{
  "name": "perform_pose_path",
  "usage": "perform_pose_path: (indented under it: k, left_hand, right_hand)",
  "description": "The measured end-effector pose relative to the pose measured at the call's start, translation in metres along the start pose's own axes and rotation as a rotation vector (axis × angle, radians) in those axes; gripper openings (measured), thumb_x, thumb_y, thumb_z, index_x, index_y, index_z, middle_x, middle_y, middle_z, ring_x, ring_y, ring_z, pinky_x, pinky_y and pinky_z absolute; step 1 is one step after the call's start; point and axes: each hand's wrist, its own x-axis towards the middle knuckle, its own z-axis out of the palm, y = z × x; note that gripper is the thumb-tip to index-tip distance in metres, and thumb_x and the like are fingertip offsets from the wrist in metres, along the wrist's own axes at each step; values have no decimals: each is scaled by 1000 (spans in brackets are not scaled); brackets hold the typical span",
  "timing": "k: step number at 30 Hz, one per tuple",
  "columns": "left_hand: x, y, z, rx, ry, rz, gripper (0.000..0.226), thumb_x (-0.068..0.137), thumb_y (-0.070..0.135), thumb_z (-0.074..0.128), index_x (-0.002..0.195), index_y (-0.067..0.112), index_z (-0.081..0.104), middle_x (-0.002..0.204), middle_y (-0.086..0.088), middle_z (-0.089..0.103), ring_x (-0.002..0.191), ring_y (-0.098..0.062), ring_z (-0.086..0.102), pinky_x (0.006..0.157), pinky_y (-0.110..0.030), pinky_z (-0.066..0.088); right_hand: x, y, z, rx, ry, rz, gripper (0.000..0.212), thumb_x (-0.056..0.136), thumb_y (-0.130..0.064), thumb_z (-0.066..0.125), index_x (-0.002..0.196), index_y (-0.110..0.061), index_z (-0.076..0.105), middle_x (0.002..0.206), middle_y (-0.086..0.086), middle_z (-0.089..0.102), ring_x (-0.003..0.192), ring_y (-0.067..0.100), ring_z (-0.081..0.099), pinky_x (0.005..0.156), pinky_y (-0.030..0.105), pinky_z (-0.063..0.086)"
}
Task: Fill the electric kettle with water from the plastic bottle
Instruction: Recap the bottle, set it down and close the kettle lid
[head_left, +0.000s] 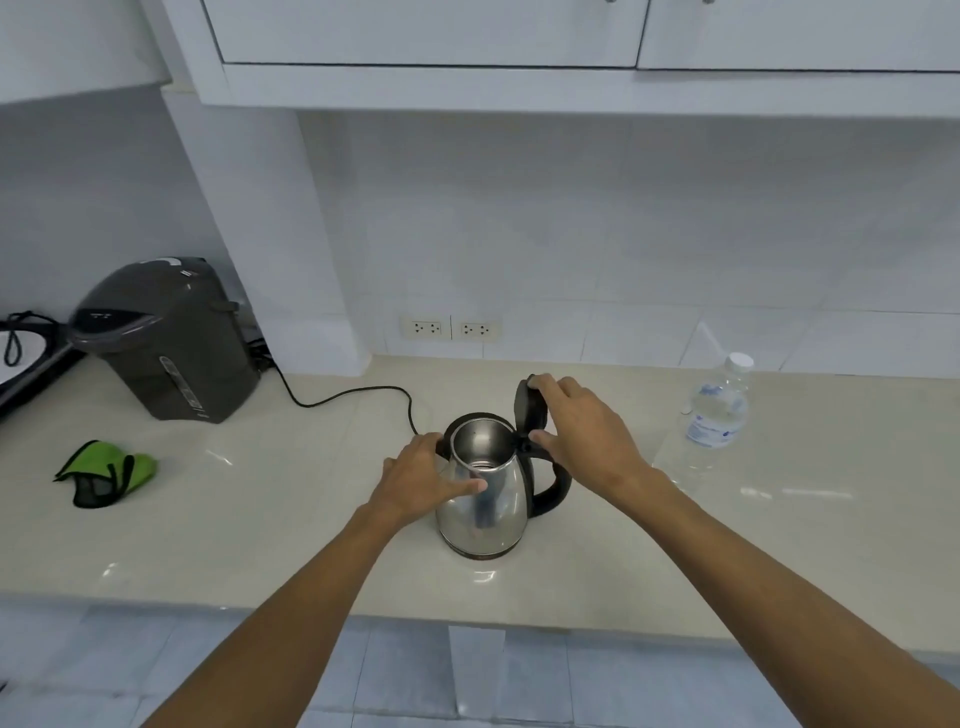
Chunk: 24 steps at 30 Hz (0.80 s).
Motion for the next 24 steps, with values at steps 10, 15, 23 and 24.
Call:
perform_pose_path:
  k: [10,15,23,24]
  left_hand:
    - [6,-11,1,-164,-87,-18,109,58,79,86,148,30,49,144,11,62,132,-17,58,112,-43,52]
    - [10,-16,2,-196,-95,-49,108,55,80,88,146,35,51,137,14,65,129,-13,61,111,-42,53]
    - [11,-23,9,-256,-79,-61,119,47,86,88,149,36,49,139,16,64,132,-11,59,113,-42,52]
    - [11,-23,10,-266,-75,-58,120,46,87,87,148,35,50,139,15,64,131,-11,59,113,-41,52]
  right_hand:
    - [50,-3,12,63,-308,-138,100,78,-56,75,158,-27,22,160,-2,36,140,24,41,106,43,46]
    - [66,-9,22,84,-412,-163,102,72,-59,76,156,-26,29,155,-2,44,138,21,44,107,38,44]
    - [74,-9,42,66,-468,-218,105,65,-63,77,152,-23,34,141,-1,54,126,21,52,100,38,49]
    - [75,-8,44,64,-470,-221,105,64,-64,77,151,-23,35,140,-2,54,125,22,52,99,39,50]
